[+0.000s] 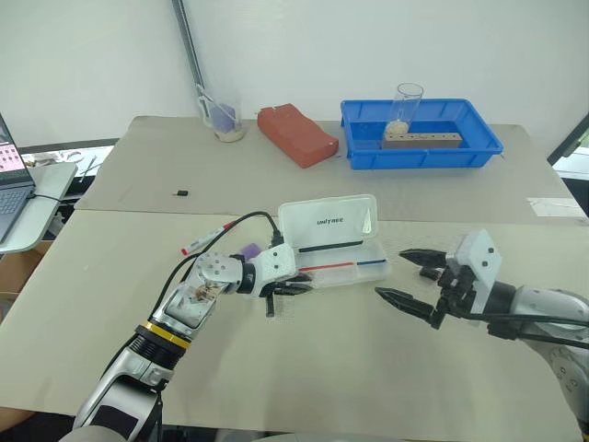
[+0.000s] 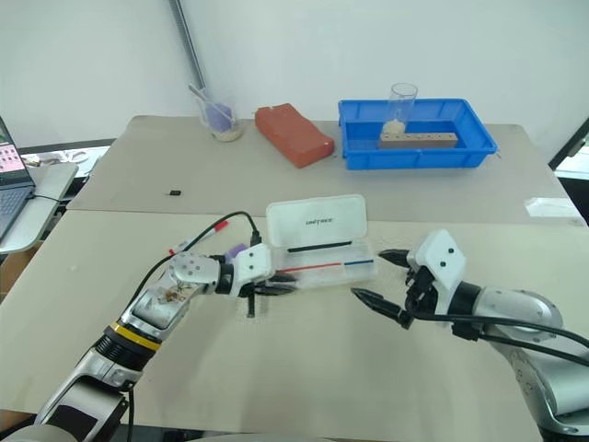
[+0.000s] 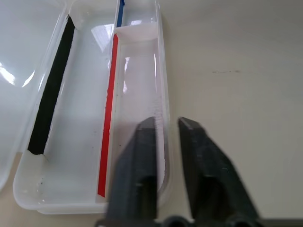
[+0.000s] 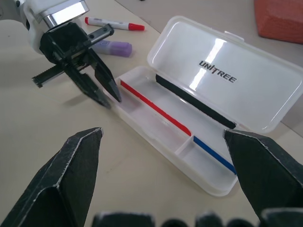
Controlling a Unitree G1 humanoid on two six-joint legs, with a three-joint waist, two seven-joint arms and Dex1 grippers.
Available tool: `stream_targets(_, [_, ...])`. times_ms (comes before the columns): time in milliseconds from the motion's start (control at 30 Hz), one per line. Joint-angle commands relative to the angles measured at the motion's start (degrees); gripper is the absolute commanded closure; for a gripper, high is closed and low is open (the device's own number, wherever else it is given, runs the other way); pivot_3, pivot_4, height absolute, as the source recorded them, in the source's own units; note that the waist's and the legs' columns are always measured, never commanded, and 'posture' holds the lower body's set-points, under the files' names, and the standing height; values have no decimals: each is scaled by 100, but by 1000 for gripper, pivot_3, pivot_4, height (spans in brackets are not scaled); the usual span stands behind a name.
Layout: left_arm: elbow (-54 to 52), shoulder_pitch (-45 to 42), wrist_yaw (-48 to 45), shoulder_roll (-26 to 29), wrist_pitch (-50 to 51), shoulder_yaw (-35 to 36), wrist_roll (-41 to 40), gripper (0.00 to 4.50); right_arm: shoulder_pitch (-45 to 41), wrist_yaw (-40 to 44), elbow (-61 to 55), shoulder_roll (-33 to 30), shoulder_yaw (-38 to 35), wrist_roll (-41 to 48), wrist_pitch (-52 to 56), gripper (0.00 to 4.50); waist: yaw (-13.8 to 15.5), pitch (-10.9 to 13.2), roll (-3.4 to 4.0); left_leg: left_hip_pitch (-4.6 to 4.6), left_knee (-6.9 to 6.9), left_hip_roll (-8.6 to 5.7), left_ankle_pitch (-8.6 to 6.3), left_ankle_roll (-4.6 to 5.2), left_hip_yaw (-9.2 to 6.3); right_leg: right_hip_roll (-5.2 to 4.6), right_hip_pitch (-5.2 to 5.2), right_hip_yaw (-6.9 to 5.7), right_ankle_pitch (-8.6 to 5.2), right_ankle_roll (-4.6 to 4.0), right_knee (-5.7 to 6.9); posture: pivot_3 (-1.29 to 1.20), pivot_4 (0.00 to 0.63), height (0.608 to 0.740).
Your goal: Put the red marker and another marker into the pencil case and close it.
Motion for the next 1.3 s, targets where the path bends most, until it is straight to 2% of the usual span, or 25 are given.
stream_targets(33, [-412, 95, -213, 251, 45, 74, -41, 1549, -59, 47, -36, -36, -94, -19, -155, 0, -8, 0, 0, -2, -1, 0, 0, 0, 0, 0, -3, 1, 0, 0, 0, 0, 150, 740])
stream_targets(133, [-712, 306, -351, 429, 144, 3, -89, 331, -112, 51, -9, -46, -89, -16, -149, 0, -27, -1, 2, 2, -2, 2, 0, 0, 1, 2, -3, 5, -1, -2, 2, 0, 150, 740])
stream_targets(600, [-157, -69, -117, 79, -43, -141, 342, 331, -265, -84, -46, -35, -21, 46, -24, 0, -6, 0, 0, -8, 0, 1, 1, 1, -1, 4, -16, 3, -1, -3, 10, 0, 150, 740])
stream_targets(700, [-57, -136, -124, 49, -85, -167, 424, 1166, -262, -85, -68, -46, -55, 84, 2, 0, -8, 0, 0, -9, 0, 1, 1, 1, 0, 4, -17, 3, -1, -3, 10, 0, 150, 740])
stream_targets(933, [-89, -71, -148, 83, -115, -158, 515, 4490, -219, -52, -114, -85, -92, 123, -6, 0, -8, 0, 0, -7, 0, 1, 1, 2, 1, 4, -15, 4, -1, -3, 10, 0, 150, 740])
stream_targets(1200, [-978, 569, -844, 918, -703, -286, 462, 4490, -115, 106, -169, -184, -64, 168, -30, 0, -32, -1, 3, 3, -5, 7, 1, 1, 3, 6, -12, 8, -3, -8, 11, 0, 150, 740])
stream_targets(1300, [-1184, 746, -922, 1037, -640, -249, 396, 4490, -86, 232, -141, -256, -29, 183, -46, 0, -19, -1, 2, 4, -4, 9, 1, 1, 8, 4, -9, 8, -3, -9, 11, 0, 150, 740])
